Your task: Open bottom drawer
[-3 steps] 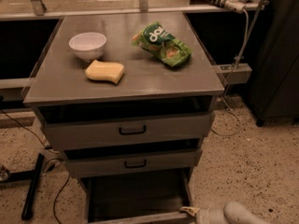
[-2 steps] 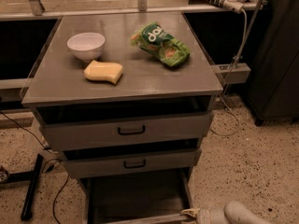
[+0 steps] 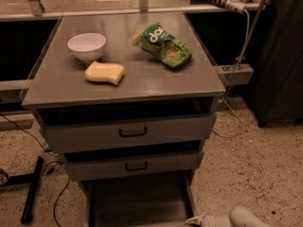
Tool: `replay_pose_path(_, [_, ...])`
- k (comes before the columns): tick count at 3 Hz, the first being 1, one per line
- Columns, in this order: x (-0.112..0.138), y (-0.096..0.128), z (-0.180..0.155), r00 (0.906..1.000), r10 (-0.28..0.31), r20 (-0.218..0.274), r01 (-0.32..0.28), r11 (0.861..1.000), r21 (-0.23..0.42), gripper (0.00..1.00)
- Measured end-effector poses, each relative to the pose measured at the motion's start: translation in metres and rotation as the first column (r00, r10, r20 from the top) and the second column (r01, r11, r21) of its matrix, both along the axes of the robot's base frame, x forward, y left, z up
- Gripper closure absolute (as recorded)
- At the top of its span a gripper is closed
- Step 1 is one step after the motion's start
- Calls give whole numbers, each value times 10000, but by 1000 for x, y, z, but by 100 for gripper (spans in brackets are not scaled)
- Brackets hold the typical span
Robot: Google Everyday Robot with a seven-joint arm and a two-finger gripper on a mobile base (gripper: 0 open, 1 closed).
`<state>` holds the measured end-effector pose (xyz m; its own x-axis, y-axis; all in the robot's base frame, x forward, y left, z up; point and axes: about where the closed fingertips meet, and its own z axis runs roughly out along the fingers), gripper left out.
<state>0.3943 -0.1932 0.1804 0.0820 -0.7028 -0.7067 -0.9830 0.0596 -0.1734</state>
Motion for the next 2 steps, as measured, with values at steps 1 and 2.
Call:
replay_pose_path(1, [0,0,0,10000,0,0,0,10000,0,58])
replay_pose_path(2, [0,0,0,10000,1,-1,-1,10000,1,35])
